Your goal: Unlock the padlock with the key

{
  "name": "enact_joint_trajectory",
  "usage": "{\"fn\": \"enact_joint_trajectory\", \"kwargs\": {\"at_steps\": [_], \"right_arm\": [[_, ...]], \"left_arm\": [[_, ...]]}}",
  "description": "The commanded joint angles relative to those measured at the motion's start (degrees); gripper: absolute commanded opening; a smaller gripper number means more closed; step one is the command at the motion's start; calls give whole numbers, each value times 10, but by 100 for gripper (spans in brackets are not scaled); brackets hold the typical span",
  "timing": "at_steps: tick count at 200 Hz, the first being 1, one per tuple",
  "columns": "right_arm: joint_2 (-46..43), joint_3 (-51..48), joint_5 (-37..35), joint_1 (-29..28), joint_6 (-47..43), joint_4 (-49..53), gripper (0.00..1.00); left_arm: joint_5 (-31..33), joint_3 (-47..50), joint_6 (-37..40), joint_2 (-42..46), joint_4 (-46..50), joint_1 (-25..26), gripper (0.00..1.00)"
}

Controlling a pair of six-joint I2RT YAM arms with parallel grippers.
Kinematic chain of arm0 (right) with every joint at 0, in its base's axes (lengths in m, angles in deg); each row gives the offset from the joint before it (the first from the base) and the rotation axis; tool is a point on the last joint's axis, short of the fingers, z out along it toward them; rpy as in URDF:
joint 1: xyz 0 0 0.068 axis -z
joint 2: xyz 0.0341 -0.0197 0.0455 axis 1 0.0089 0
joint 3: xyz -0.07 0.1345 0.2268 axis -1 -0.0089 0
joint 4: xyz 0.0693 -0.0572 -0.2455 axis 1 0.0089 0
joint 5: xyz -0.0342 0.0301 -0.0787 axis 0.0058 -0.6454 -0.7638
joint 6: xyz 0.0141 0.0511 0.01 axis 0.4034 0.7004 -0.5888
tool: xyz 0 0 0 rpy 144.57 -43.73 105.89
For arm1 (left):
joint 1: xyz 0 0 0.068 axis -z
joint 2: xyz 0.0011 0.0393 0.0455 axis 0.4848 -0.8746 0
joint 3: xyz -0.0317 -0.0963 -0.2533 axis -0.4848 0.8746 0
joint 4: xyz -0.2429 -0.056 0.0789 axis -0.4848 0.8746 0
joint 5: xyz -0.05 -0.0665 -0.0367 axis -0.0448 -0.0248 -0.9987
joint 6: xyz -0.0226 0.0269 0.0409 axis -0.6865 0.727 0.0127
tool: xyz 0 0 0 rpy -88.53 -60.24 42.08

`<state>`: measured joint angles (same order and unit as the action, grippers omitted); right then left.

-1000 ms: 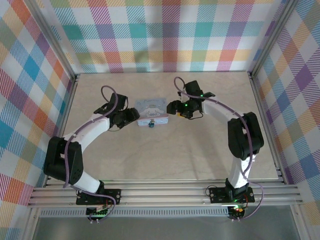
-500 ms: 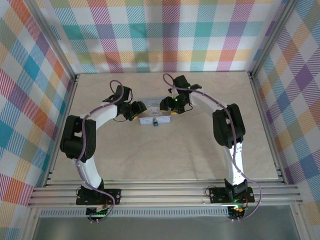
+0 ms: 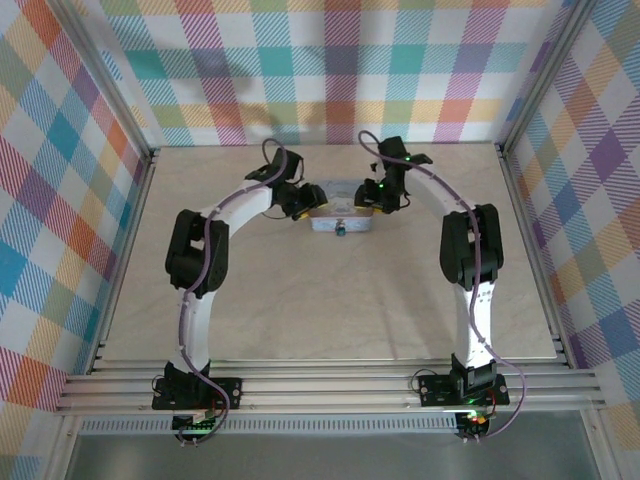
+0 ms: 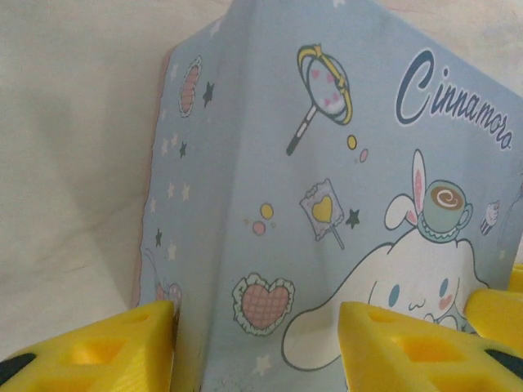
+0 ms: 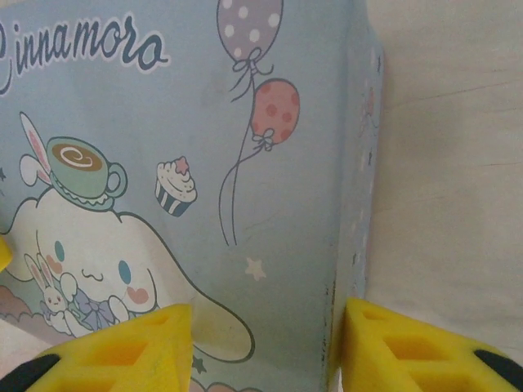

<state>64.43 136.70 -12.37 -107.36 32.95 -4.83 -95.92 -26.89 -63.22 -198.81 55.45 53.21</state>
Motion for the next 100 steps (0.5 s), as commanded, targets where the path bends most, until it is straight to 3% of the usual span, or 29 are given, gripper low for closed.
{"fn": "enact_joint_trajectory", "kwargs": {"at_steps": [1,42,100], "right_arm": [[-17,38,27,-3,-29,29,47],[8,93,25,33,-42,79,48],[-27,69,-10,57,-54,98,53]], "left_arm": [[-63,-61,-21,-20,-15,52,53],[-50,-96,-52,-56,-36,71,53],[-45,-138,-39,-89,-13,79,55]]}}
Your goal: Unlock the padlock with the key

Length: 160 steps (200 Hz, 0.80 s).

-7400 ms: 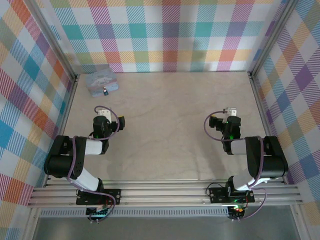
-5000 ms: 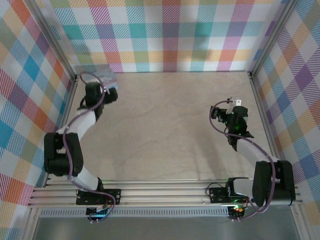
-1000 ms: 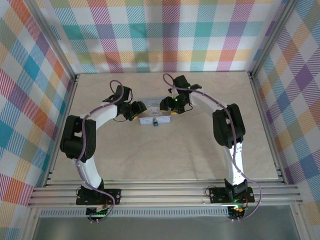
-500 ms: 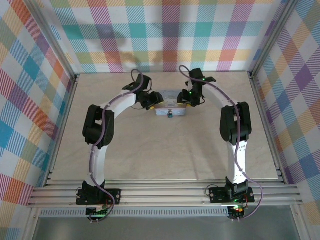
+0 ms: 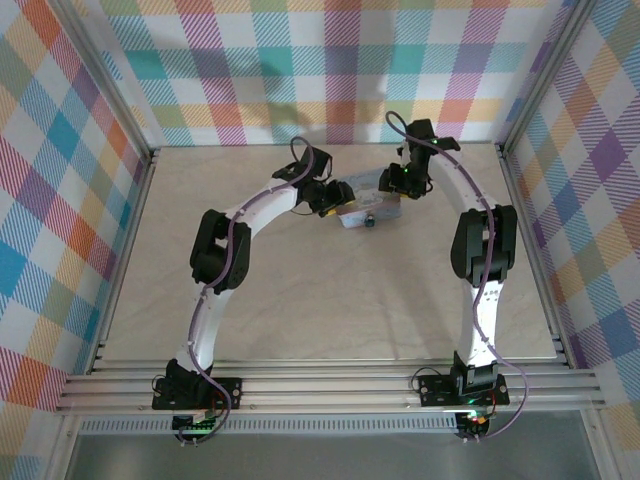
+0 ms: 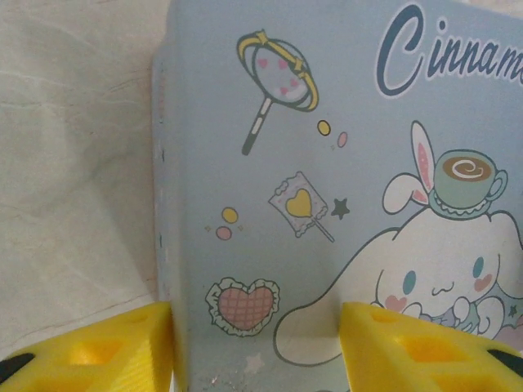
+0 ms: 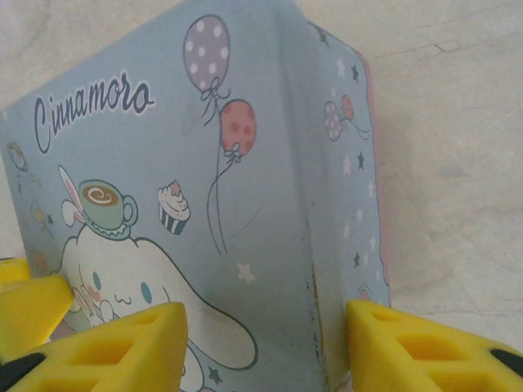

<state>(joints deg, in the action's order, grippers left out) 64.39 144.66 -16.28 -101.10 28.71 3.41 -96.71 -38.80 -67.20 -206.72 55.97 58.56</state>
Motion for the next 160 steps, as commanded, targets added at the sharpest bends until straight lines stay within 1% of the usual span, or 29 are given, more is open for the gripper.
{"fn": "enact_joint_trajectory", "kwargs": {"at_steps": [1,20,66,107,140,160], "right_arm": [[-28,-11,29,-5,-12,16,53],[-47,-29,18,5,-18,17,54],[-94,-62,-64,36,-26,35,55],[-143,-112,-110,72,-21,30,58],[-163,-172,-157,108,1,34,58],[-175,-215,-171,132,10,23,58]], "left_arm": [[-37,-19,1,-10,-18,25,55],[-32,-18,3,-9,-17,25,55],[-20,-5,7,11,-12,25,60],[-2,9,32,43,12,25,62],[22,47,60,93,26,25,63],[43,82,84,132,38,24,64]]}}
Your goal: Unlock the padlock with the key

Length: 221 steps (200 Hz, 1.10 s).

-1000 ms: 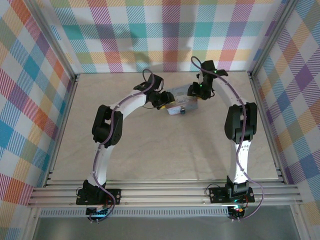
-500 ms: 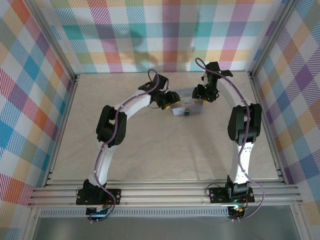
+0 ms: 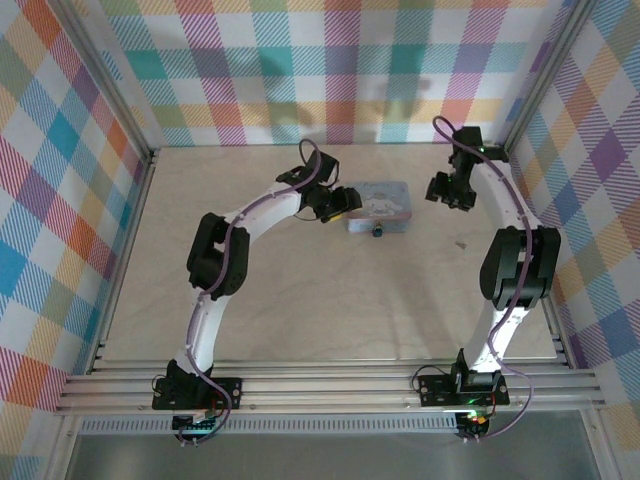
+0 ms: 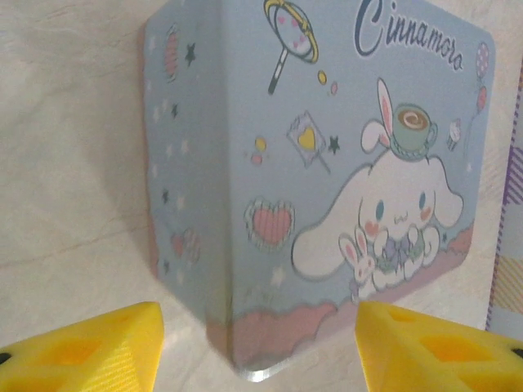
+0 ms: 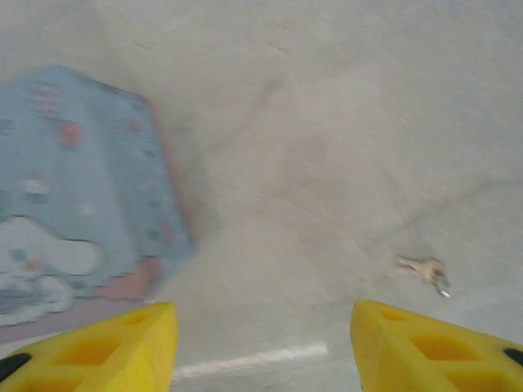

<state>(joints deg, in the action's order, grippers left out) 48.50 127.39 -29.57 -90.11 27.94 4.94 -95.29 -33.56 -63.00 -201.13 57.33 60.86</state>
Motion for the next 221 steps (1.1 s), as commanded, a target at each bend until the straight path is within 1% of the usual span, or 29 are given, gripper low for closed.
{"fn": "enact_joint_trajectory", "kwargs": {"at_steps": [1,29,62,83,113,136,195,221], "right_arm": [[-17,-44,-38,24,18,6,58],[-13,-77,-36,52,35,0,57],[-10,-110,-49,63,43,-23,52],[1,-112,-64,65,39,-26,49],[26,-111,-82,71,41,-19,42],[42,-111,-86,75,36,-23,40],[66,-130,-70,84,7,-52,38],[78,-130,-57,84,-1,-53,32]], "left_arm": [[30,32,43,78,25,1,64],[52,89,70,128,34,1,65],[56,158,87,174,28,0,65],[56,205,91,199,15,0,65],[46,280,86,231,-20,0,64],[40,325,80,248,-41,0,63],[37,373,72,266,-58,1,63],[41,374,72,265,-52,2,63]]}}
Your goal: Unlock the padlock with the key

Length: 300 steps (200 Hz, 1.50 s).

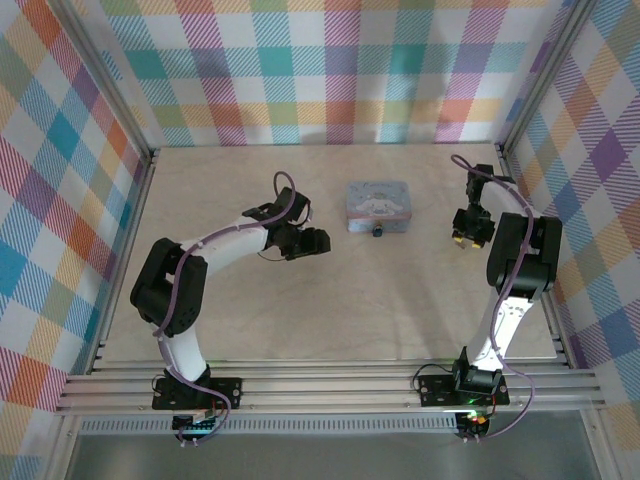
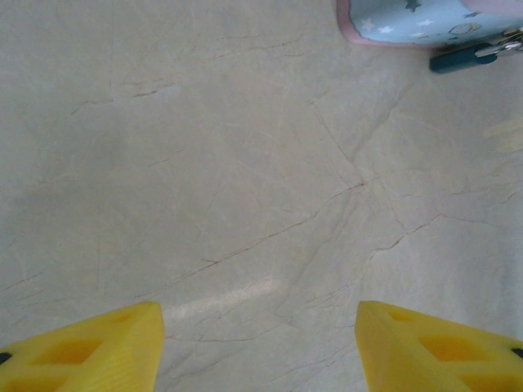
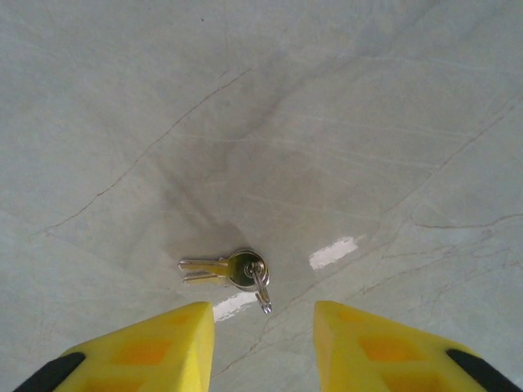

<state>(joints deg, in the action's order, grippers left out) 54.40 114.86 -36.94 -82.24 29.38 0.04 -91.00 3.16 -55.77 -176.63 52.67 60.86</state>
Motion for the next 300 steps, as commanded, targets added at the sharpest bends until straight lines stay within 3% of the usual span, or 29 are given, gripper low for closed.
{"fn": "enact_joint_trajectory", "kwargs": {"at_steps": [1,60,106,133,162,201,236,268,300], "right_arm": [[19,-5,18,5,-15,-4,32],[21,-24,41,5,-22,-12,23],[-18,-41,21,-10,-35,-8,0],[-78,-56,0,-46,-63,-7,0],[-150,-70,23,-98,-83,-10,0],[-221,-62,115,-214,-1,9,0],[-239,-64,218,-316,89,-52,0],[-226,-58,292,-371,147,-121,0],[-221,-83,353,-391,185,-192,0]], "left_arm": [[-2,7,0,20,-5,2,63],[5,14,-3,31,-4,2,63],[7,28,-3,61,-15,2,61],[1,52,-4,100,-53,2,58],[20,84,-9,155,-72,1,56],[52,129,-71,223,-97,-5,56],[77,197,-204,279,-170,-7,53],[78,278,-303,330,-284,-6,55],[95,299,-313,372,-289,-2,57]]}}
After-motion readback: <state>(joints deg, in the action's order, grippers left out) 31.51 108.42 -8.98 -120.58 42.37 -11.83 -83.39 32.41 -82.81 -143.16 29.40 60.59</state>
